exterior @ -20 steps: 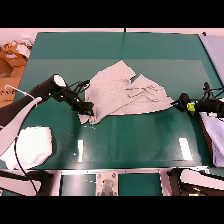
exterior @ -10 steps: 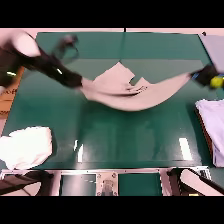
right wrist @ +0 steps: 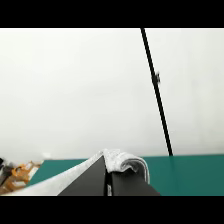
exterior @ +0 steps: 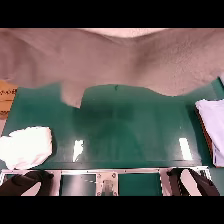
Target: Fold the shirts.
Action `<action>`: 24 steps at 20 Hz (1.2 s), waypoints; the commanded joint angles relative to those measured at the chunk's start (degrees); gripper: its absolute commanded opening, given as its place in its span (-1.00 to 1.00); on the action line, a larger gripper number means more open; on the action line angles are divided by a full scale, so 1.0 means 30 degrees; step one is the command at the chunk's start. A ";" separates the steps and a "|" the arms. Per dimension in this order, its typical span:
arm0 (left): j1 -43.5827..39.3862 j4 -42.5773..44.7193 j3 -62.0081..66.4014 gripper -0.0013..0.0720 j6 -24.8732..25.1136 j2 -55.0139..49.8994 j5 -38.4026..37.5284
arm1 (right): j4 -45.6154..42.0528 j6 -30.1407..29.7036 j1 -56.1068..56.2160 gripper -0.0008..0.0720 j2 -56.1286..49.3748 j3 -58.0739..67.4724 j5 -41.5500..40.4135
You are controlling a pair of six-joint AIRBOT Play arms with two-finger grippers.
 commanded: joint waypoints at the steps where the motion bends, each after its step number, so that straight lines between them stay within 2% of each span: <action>1: -0.0007 0.0619 0.0510 -0.90 -0.0058 0.0882 0.0452 | -0.0197 0.0481 0.0022 -0.95 0.0328 0.0335 -0.0597; 4: -0.0007 0.0729 -0.0189 -0.90 -0.0044 -0.0430 0.0707 | -0.0109 0.0146 0.0036 -0.95 -0.0211 -0.2171 -0.0605; 7: -0.0007 0.0525 -0.3577 -0.90 -0.0051 -0.2397 0.1945 | 0.0007 -0.1239 0.0729 -0.95 -0.1115 -0.6098 -0.0874; 10: -0.0007 -0.0226 -0.6309 -0.90 0.0109 -0.5850 0.3657 | 0.0000 -0.2871 0.2076 -0.95 -0.3016 -1.0040 -0.2739; 12: -0.0007 -0.1661 -0.7184 -0.90 0.1100 -0.8823 0.5020 | 0.0007 -0.3810 0.2630 -0.95 -0.5034 -1.1999 -0.4452; 16: -0.0007 -0.4153 -0.7184 -0.90 0.2965 -1.4294 0.7482 | 0.0153 -0.4000 0.2812 -0.95 -1.0149 -1.2976 -0.6419; 19: -0.0007 -0.4918 -0.7184 -0.89 0.3082 -1.6058 0.8743 | 0.0670 -0.3985 0.2790 -0.93 -1.3056 -1.2874 -0.7147; 20: 0.0029 -0.4794 -0.7169 -0.73 0.3089 -1.6130 0.8714 | 0.0656 -0.3993 0.2652 -0.54 -1.3544 -1.2728 -0.7125; 21: 0.0168 -0.4779 -0.7133 0.12 0.3060 -1.6021 0.8539 | 0.0648 -0.3993 0.2368 0.02 -1.3653 -1.2699 -0.7023; 22: 0.0437 -0.4779 -0.6681 0.49 0.2732 -1.5992 0.7766 | 0.0641 -0.3985 0.1909 0.14 -1.3610 -1.2553 -0.6484; 23: 0.0874 -0.4779 -0.5989 0.49 0.2732 -1.5992 0.6521 | 0.0641 -0.3985 0.1209 0.12 -1.3610 -1.2174 -0.5180; 24: 0.1435 -0.4779 -0.5107 0.49 0.2732 -1.5999 0.4860 | 0.0648 -0.3978 0.0393 -0.02 -1.3551 -1.1868 -0.3694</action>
